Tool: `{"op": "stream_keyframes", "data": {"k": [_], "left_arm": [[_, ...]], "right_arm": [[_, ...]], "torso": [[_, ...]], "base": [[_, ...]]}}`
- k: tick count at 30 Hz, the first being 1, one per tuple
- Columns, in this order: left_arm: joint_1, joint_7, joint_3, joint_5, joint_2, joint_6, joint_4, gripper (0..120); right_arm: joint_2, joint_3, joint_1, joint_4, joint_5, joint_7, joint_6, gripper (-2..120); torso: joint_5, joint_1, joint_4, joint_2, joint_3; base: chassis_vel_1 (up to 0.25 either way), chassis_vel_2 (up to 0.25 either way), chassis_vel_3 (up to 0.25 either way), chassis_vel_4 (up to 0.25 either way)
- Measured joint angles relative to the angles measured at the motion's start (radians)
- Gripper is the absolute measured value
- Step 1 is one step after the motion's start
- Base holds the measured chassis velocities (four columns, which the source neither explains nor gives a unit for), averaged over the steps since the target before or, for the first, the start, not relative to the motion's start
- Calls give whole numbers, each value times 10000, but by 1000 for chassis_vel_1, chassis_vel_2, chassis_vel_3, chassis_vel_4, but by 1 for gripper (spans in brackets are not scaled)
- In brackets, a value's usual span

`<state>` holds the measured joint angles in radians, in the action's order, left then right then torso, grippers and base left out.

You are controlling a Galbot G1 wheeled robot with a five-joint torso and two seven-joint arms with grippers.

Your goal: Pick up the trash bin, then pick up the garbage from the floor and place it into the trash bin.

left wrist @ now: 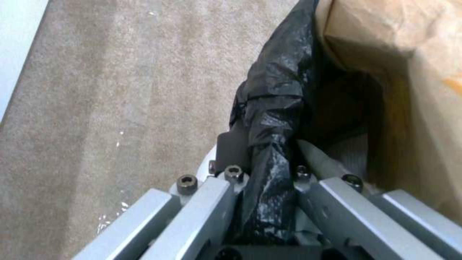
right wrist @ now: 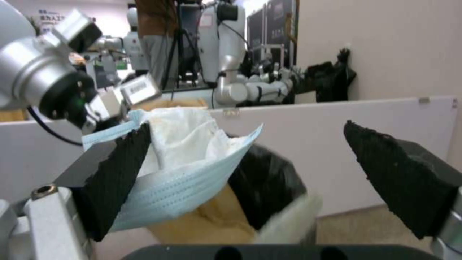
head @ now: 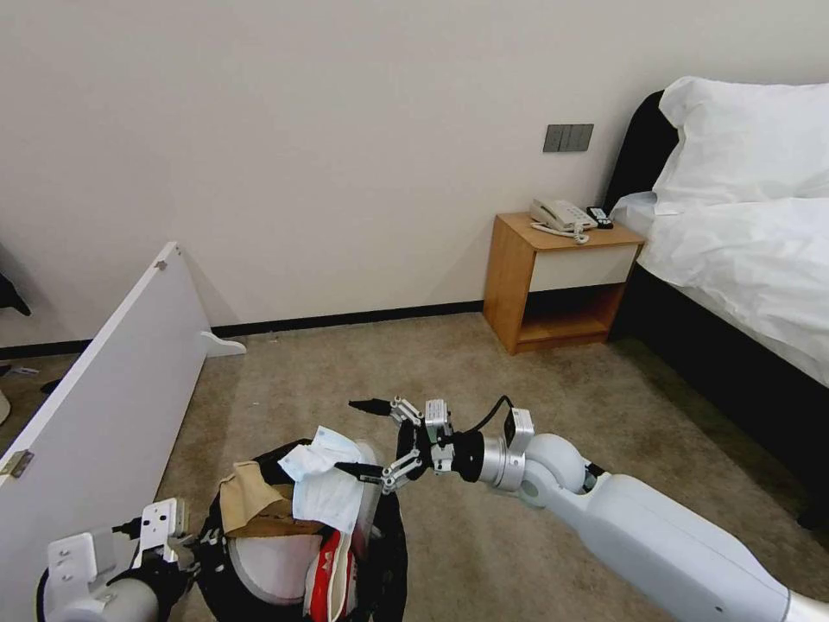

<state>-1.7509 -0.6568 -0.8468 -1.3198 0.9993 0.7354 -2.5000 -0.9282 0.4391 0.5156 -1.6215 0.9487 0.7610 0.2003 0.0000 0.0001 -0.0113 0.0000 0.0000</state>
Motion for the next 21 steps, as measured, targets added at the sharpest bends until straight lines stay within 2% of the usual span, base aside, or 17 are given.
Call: {"op": "stream_keyframes", "data": {"k": [17,21], "left_arm": [[50,-49,-49,-71,-13,0,0,1],[30,-56,-48,-85,-13,0,0,1]], "right_arm": [[303,18,402,304,-487,476,149,100],[317,13,394,306,-414,883,76,100]], "torso": [[0,0,0,0,-1],[0,0,0,0,0]], "base": [[0,0,0,0],[0,0,0,0]]}}
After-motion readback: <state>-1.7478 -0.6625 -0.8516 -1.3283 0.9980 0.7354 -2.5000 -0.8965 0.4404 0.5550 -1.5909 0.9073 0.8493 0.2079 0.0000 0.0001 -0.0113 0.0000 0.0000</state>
